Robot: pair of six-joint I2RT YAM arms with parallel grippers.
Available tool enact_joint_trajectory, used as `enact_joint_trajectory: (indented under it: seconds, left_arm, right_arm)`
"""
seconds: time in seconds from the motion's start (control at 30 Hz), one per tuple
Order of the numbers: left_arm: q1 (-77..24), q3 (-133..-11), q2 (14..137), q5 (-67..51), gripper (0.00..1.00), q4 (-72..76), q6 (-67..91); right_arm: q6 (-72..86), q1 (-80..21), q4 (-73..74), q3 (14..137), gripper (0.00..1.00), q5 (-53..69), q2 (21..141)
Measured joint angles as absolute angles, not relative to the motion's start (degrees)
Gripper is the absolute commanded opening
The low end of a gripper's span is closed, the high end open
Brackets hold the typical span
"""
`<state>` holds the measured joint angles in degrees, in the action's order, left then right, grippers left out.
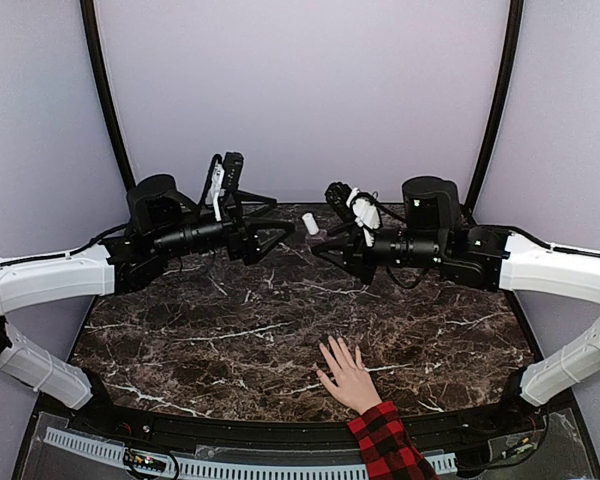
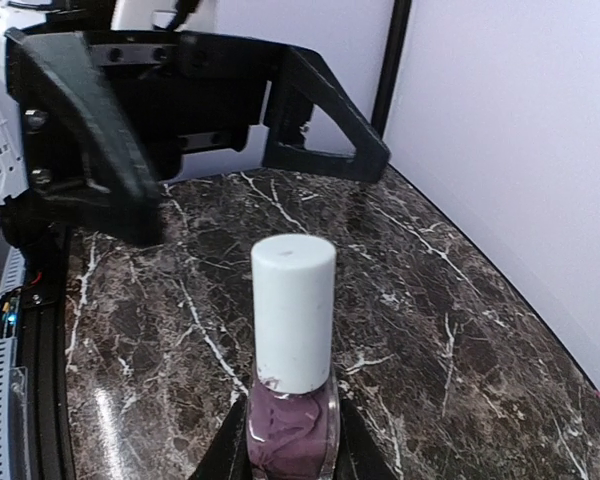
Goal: Paint the nails
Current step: Unscrew the cap of the nail polish bottle.
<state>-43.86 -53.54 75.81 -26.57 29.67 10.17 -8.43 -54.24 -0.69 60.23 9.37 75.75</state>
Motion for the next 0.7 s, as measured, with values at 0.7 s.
enact_joint_trajectory:
  seconds: [0.7]
  left_arm:
    - [-43.6, -53.6, 70.1, -43.1, 0.9, 22.0, -0.6]
  right_arm:
    - [-10.5, -53.9, 4.0, 60.4, 0.0, 33.6, 74.8]
